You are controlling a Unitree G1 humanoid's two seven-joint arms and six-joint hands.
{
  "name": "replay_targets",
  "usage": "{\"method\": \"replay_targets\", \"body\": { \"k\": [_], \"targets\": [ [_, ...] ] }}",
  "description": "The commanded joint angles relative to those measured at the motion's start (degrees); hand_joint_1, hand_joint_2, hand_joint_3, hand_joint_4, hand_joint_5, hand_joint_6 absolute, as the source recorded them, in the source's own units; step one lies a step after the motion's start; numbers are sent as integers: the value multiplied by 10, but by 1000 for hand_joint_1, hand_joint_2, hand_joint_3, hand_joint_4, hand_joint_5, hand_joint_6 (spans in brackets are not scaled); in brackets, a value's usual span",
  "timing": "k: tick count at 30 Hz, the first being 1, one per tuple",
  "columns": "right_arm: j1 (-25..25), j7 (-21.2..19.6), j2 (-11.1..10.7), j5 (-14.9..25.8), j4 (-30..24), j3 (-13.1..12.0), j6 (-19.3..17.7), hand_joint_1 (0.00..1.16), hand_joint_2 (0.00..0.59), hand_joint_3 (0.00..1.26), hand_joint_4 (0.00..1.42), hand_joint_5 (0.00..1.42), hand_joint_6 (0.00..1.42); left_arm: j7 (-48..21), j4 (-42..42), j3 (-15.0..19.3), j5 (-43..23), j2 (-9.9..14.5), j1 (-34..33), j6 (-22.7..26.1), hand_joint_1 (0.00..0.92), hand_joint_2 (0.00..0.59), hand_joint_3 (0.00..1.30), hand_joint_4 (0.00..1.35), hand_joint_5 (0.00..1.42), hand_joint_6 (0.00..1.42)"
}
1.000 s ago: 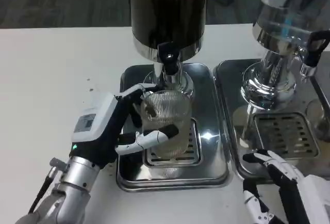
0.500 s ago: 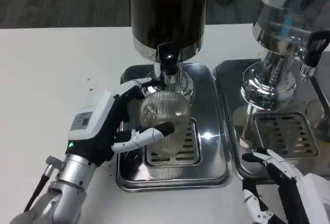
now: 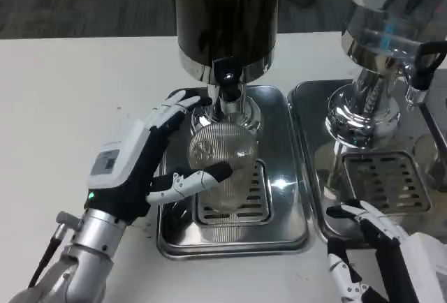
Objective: Grasp the cup under the faucet to collect the drink, then remove the cup.
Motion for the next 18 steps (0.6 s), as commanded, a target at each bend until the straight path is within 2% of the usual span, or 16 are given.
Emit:
{"method": "replay_targets", "body": {
  "k": [1,12,15,18],
  "targets": [
    [-1,-5,0,3,3,0,0,312,496,332,174,195,380,-7,-15,10,-11,19,15,-14,50,24,229,60,158,409],
    [-19,-6,-1,15,13,0,-6,314,496,327,174,195,380,-32,-75,70,-65,66,77,-50,13,14,166,52,159,408],
    [-25,-8,0,19,14,-1,-6,314,496,327,174,195,380,-62,-89,94,-100,79,93,-72,0,41,165,88,178,401],
    [-32,-9,3,22,15,-3,-4,314,496,327,174,195,380,-121,-103,116,-158,95,102,-102,0,65,165,137,206,386]
  ]
}}
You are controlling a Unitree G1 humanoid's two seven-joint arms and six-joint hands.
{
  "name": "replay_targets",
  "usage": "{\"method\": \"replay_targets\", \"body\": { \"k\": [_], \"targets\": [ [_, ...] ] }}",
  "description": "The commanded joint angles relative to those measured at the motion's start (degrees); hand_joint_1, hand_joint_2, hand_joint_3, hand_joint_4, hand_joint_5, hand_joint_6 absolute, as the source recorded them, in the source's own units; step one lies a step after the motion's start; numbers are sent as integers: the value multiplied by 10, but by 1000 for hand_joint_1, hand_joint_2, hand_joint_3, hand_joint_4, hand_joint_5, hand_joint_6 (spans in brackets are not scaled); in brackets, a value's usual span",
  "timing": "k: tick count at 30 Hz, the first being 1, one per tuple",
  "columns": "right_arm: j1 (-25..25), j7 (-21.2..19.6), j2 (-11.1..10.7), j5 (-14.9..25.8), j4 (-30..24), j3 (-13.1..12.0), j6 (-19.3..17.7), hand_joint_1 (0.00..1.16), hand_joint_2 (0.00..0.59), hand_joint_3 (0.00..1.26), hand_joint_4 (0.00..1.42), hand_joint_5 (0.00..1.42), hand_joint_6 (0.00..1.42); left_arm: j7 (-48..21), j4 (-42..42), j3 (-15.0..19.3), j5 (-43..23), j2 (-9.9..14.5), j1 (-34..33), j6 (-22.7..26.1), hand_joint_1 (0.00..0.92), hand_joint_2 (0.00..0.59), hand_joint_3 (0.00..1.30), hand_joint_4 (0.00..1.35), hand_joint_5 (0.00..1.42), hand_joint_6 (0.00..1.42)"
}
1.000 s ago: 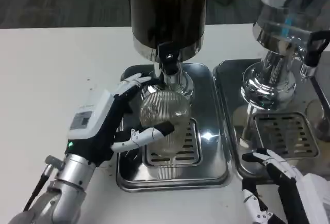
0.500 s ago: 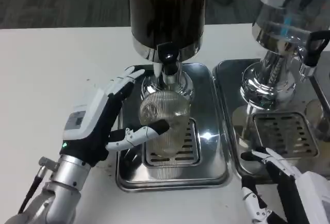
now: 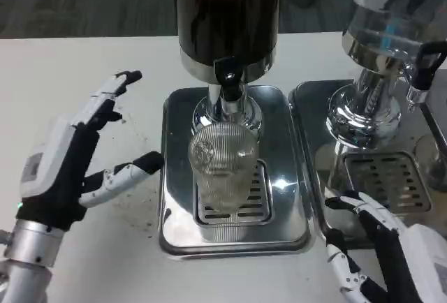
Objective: Grasp the cup under the faucet to collect the drink, then remove the cup.
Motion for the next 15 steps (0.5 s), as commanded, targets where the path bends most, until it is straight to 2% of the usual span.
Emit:
{"method": "replay_targets", "body": {
  "k": [1,2,4,8,12,15],
  "targets": [
    [-10,-8,4,7,5,-2,-3,314,496,327,174,195,380,-76,-23,29,-70,24,14,-39,0,70,173,145,212,361],
    [-13,-9,5,7,5,-2,-2,314,496,327,174,195,380,-99,-26,34,-90,26,15,-44,0,73,183,156,222,341],
    [-20,-8,7,5,6,0,-1,314,496,326,174,203,372,-179,-35,43,-171,32,13,-46,0,83,211,172,233,331],
    [-29,-9,14,1,9,4,2,315,496,326,182,206,368,-342,-61,59,-326,41,9,-24,0,83,236,218,257,337],
    [-35,-12,21,-5,13,10,4,316,497,326,185,206,367,-490,-99,88,-439,51,1,12,0,79,270,271,298,361],
    [-38,-14,24,-7,16,15,5,318,501,326,186,206,367,-582,-136,112,-507,54,-5,70,0,65,315,304,327,360]
  ]
}}
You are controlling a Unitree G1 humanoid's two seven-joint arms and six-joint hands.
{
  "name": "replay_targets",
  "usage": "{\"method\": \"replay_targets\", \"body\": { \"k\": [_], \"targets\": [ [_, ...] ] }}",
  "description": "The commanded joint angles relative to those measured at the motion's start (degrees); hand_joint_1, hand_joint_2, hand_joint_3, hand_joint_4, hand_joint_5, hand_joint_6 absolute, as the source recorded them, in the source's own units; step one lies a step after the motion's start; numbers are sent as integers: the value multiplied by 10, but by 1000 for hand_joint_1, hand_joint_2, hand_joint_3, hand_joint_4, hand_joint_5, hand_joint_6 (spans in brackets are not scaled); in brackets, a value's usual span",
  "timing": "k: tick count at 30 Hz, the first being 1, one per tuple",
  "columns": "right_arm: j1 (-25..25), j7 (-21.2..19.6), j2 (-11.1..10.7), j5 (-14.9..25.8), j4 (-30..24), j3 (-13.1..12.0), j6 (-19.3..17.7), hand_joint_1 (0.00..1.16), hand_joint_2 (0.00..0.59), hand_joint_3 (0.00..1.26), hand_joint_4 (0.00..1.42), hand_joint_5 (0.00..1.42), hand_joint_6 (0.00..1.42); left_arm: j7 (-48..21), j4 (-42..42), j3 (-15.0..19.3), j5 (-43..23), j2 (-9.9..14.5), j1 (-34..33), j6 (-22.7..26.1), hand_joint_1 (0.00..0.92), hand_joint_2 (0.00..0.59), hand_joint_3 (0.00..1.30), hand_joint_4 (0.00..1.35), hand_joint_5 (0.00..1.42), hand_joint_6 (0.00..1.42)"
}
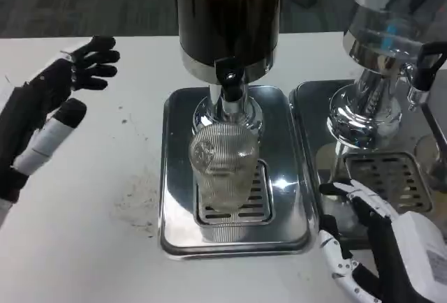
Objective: Grasp the cup under the faucet to collect the drink, then remove the cup.
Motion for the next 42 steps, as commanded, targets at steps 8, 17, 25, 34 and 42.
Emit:
{"method": "replay_targets", "body": {
  "k": [8,17,25,34,42],
  "targets": [
    [-13,-15,10,-6,13,16,6,322,505,326,187,203,366,-322,-106,77,-209,18,-51,306,0,64,271,217,249,266],
    [-15,-26,16,-8,21,24,9,320,498,326,187,196,366,-457,-86,112,-245,13,-122,516,0,60,176,61,124,132],
    [-13,-34,20,-9,25,28,10,319,497,326,187,196,366,-526,-52,116,-228,5,-176,592,0,56,132,12,74,92],
    [-16,-43,25,-3,32,33,13,319,496,330,187,195,366,-565,16,104,-175,-17,-234,605,0,60,122,1,62,88],
    [-14,-50,29,6,38,35,12,318,496,343,194,204,366,-553,19,103,-130,-42,-246,565,0,68,131,9,58,59]
  ]
}}
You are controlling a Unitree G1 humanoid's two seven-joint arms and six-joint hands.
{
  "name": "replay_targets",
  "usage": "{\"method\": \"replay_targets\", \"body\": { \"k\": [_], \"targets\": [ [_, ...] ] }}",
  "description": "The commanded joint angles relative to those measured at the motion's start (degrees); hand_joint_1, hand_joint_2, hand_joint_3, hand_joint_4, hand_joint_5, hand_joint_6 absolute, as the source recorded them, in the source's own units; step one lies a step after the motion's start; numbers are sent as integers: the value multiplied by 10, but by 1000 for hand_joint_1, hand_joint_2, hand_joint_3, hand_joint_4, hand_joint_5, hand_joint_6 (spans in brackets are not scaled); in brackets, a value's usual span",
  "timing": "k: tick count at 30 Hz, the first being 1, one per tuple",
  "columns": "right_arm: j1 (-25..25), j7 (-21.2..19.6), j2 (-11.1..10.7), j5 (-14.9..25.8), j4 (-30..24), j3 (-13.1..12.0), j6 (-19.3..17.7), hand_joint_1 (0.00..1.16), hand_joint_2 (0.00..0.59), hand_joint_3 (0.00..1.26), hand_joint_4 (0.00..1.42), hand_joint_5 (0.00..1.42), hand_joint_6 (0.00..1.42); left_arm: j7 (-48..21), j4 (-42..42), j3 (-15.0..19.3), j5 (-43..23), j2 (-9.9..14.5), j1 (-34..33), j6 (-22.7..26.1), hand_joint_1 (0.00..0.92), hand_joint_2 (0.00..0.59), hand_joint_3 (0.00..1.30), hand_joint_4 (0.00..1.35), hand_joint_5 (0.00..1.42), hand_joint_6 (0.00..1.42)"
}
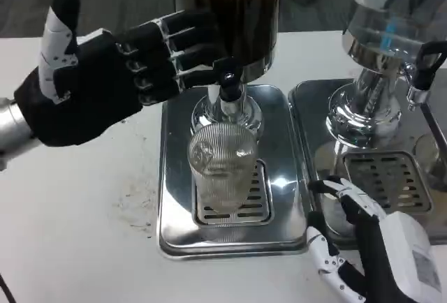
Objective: Grasp the cup under the faucet to collect the drink, then remove the cup.
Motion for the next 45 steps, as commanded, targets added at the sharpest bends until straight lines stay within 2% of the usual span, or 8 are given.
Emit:
{"method": "replay_targets", "body": {
  "k": [1,29,45],
  "targets": [
    [2,-12,6,10,10,0,-1,318,496,344,196,205,366,9,-5,-2,26,-15,-14,-28,0,68,132,9,58,58],
    [16,-24,23,38,18,-2,0,308,502,370,210,221,358,24,-12,-29,94,-71,-26,-134,0,64,190,67,90,69],
    [18,-23,25,42,21,-1,1,297,504,370,211,221,358,34,-39,-38,113,-73,-10,-207,0,50,201,83,103,83]
  ]
}}
